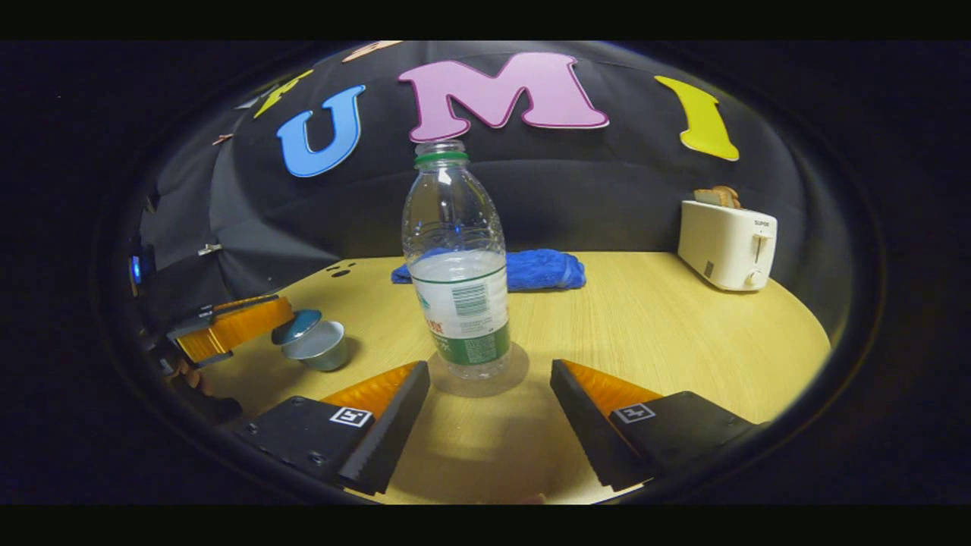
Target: Open the teacup lid with one hand, grasp the water bottle and pour water into the teacup with the other hand; after pouring, place the water bottle on the coaster and then close the teacup lid.
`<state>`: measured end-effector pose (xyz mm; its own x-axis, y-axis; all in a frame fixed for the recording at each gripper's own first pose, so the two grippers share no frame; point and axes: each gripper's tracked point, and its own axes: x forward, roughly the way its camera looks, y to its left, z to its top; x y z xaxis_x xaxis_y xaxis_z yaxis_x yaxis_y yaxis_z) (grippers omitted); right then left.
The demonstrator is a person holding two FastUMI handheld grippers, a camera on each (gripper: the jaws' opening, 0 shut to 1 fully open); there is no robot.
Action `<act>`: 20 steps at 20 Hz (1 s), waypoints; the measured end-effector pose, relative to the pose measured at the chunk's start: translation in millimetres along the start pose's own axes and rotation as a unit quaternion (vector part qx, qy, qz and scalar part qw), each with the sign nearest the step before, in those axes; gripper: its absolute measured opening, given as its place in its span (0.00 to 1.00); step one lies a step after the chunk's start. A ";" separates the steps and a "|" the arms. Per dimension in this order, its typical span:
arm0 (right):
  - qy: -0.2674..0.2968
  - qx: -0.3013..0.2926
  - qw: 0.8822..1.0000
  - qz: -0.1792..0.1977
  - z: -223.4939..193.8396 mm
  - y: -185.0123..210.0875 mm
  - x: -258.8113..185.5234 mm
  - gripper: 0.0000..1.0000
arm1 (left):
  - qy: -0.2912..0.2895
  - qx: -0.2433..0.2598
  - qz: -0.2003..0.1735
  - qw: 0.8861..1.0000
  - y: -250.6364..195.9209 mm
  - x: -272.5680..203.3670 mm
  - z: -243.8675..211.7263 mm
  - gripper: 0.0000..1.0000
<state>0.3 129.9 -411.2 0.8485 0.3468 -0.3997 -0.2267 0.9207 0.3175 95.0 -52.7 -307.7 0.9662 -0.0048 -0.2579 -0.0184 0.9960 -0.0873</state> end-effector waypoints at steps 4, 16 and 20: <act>-0.003 -0.005 1.000 -0.005 1.5 -4.5 -6.4 0.99 | 0.009 0.008 0.004 1.000 -1.5 5.2 -8.5 0.33; -0.028 -0.005 1.000 0.007 48.0 14.9 -42.4 0.99 | -0.004 0.020 0.008 1.000 -1.8 -12.8 25.9 0.41; -0.056 -0.007 0.998 0.004 106.4 38.0 -77.6 0.99 | -0.007 0.024 0.005 1.000 -0.6 -46.8 82.4 0.40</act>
